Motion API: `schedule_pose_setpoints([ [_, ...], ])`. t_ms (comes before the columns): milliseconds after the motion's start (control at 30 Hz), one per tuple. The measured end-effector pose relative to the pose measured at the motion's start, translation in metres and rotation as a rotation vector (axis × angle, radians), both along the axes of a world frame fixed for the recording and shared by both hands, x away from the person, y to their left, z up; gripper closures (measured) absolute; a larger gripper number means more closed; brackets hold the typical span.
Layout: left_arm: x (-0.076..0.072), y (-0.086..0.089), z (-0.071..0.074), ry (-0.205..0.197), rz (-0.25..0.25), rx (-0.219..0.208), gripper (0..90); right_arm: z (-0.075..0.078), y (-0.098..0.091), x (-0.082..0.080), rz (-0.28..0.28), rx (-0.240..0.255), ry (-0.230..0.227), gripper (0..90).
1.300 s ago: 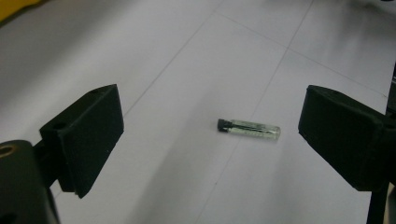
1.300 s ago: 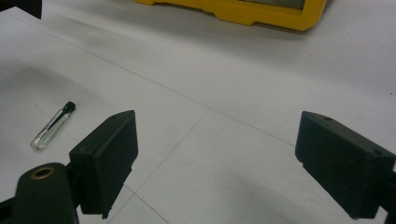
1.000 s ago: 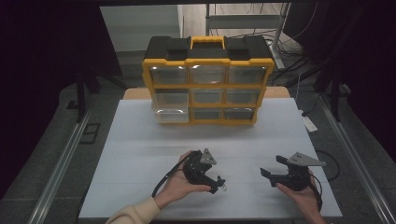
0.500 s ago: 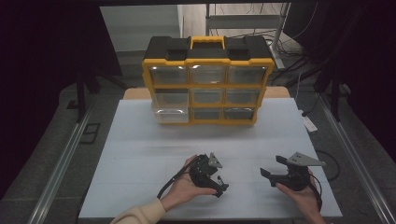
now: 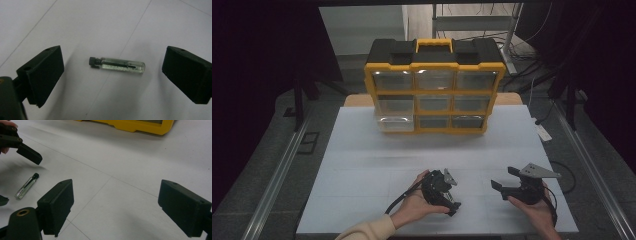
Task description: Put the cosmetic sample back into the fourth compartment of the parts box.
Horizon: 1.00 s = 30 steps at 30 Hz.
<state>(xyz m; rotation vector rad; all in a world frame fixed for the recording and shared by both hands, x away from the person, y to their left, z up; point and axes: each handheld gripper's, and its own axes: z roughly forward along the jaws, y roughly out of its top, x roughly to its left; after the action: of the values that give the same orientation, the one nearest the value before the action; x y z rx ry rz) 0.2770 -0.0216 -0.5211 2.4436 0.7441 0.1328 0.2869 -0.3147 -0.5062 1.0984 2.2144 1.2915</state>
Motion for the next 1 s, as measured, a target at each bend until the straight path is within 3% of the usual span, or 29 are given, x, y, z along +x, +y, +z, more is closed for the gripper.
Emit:
schedule_pose_setpoints([
  [400, -0.0012, -0.0032, -0.0048, -0.006, -0.030, 0.029, 5.4, 0.0000, 0.0001, 0.0000, 0.000, -0.002, 0.000, 13.7],
  [600, -0.0024, -0.0024, -0.0036, -0.020, -0.043, 0.024, 12.3, 0.0000, 0.0002, -0.0002, -0.001, -0.003, 0.000, 13.7],
  [1000, -0.0057, 0.0001, 0.0009, -0.022, -0.065, 0.019, 37.2, 0.0003, 0.0000, -0.0007, -0.002, -0.001, 0.000, 13.8],
])
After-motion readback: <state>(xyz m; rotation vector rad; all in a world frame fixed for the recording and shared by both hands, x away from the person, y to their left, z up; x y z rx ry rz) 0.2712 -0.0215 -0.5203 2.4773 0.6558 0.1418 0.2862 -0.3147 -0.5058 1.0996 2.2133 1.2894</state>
